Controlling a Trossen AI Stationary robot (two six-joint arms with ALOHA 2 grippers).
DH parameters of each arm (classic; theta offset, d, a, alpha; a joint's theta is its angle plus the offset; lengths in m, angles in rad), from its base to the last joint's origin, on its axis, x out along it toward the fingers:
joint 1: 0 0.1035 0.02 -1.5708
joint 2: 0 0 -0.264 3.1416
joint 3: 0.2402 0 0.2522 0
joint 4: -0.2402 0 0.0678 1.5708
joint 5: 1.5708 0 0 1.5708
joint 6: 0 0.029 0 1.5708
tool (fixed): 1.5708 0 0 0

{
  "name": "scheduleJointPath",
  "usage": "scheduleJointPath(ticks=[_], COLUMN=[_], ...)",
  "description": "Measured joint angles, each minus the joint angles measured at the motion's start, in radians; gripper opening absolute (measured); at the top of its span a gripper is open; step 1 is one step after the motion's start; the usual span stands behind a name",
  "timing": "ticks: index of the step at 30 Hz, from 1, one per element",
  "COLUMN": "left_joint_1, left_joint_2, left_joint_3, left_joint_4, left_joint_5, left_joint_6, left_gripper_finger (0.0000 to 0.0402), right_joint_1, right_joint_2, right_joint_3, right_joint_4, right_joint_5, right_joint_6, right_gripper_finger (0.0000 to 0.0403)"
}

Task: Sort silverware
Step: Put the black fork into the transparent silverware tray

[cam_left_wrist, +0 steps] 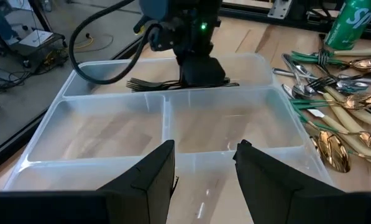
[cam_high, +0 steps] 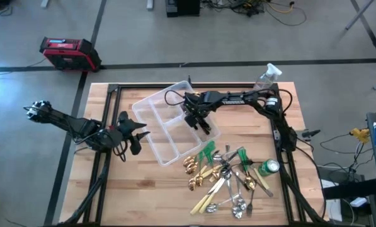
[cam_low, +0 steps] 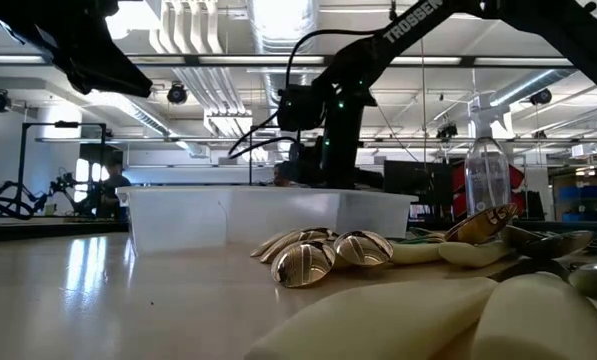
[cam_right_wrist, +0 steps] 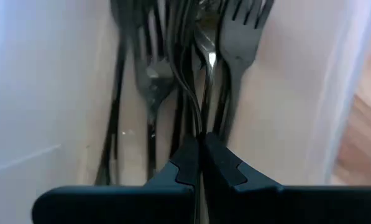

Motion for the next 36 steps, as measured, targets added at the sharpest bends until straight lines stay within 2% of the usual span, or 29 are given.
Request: scheduleJointPath(ticks=[5,10,12,16,20,25,29,32,36], left_joint_1=[0.000,0.000,0.000,0.000,0.000,0.000,0.000,0.000,0.004], left_joint_2=[-0.004,-0.008,-0.014,-0.032,-0.041,-0.019,0.017,0.040,0.054], left_joint_3=[0.000,0.000,0.000,0.000,0.000,0.000,-0.002,-0.002,-0.002], left_joint_4=[0.000,0.000,-0.001,-0.003,-0.003,0.005,0.019,0.076,0.211], left_joint_5=[0.000,0.000,0.000,0.000,0.001,-0.001,-0.010,-0.010,-0.010], left_joint_6=[-0.002,-0.009,-0.015,-0.034,-0.030,-0.004,0.032,0.114,0.283], left_gripper_finger=[0.0155,0.0155,0.0155,0.0155,0.0155,0.0155,0.0155,0.0155,0.0155], right_joint_1=[0.001,0.007,0.017,0.054,0.114,0.212,0.329,0.438,0.580], right_joint_2=[-0.046,-0.117,-0.154,-0.246,-0.322,-0.468,-0.566,-0.615,-0.617], right_joint_3=[-0.002,-0.001,-0.002,-0.002,-0.046,-0.203,-0.368,-0.471,-0.554], right_joint_4=[-0.003,-0.024,-0.067,-0.253,-0.461,-0.465,-0.388,-0.333,-0.237], right_joint_5=[0.000,-0.001,-0.006,-0.005,0.001,-0.038,-0.064,-0.087,-0.091], right_joint_6=[-0.041,-0.095,-0.172,-0.440,-0.563,-0.506,-0.354,-0.264,-0.146], right_gripper_finger=[0.0030,0.0094,0.0121,0.0161,0.0175,0.0166,0.0151,0.0139,0.0127])
